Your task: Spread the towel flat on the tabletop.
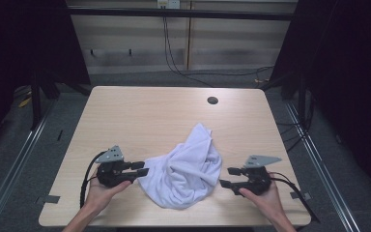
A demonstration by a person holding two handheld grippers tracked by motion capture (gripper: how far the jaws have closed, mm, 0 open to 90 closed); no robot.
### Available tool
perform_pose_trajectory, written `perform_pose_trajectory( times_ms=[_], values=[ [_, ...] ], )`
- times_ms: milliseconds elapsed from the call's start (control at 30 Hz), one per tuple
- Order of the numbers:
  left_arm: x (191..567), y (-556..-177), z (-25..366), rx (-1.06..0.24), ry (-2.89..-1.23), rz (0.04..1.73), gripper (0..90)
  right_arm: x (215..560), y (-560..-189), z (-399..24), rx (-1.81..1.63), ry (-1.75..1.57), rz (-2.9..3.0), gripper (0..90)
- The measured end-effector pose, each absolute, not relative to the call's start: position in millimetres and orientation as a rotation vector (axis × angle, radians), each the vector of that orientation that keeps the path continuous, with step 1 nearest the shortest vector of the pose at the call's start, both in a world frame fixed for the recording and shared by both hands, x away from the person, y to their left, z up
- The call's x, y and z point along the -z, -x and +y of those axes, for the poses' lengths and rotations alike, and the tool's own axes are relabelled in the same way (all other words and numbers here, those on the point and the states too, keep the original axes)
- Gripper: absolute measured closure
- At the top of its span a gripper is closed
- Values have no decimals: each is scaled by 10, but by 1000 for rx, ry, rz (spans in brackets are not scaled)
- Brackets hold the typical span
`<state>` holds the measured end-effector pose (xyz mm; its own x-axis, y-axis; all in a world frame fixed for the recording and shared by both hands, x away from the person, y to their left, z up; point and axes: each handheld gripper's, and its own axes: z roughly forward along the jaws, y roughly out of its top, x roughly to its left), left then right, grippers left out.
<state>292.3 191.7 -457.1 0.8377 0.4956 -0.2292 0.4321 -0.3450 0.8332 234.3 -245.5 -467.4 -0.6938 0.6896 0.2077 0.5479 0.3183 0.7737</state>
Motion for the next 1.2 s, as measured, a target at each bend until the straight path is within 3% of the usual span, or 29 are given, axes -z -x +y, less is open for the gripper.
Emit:
perform_pose_trajectory(
  times_ms=[133,200,333,400,500,733,900,1033,1200],
  values=[
    [4595,-2999,1702,-8,-1989,687,500,4711,-2121,-2706,-1275,-1225,2371,392],
    [4728,-3023,1531,66,-2054,652,503,4729,-2061,-2739,-1272,-1262,2332,399],
    [4854,-2917,1390,117,-2221,477,782,4754,-2094,-2618,-1263,-1222,2363,394],
    [4915,-2861,1378,148,-2263,473,837,4762,-2178,-2532,-1271,-1198,2369,390],
    [4915,-2780,1440,186,-2260,493,841,4761,-2327,-2416,-1267,-1166,2372,389],
    [4658,-2964,1624,126,-2075,585,677,4779,-2839,-2173,-1234,-1130,2371,388],
    [4556,-3401,1508,161,-1932,679,683,4843,-3116,-2078,-1160,-1130,2374,398],
    [4555,-3545,1317,127,-1922,712,577,4891,-3241,-1995,-1171,-1118,2428,409],
    [4734,-3461,1054,181,-2090,638,498,5023,-3214,-1835,-1143,-1072,2498,408]
  ],
)
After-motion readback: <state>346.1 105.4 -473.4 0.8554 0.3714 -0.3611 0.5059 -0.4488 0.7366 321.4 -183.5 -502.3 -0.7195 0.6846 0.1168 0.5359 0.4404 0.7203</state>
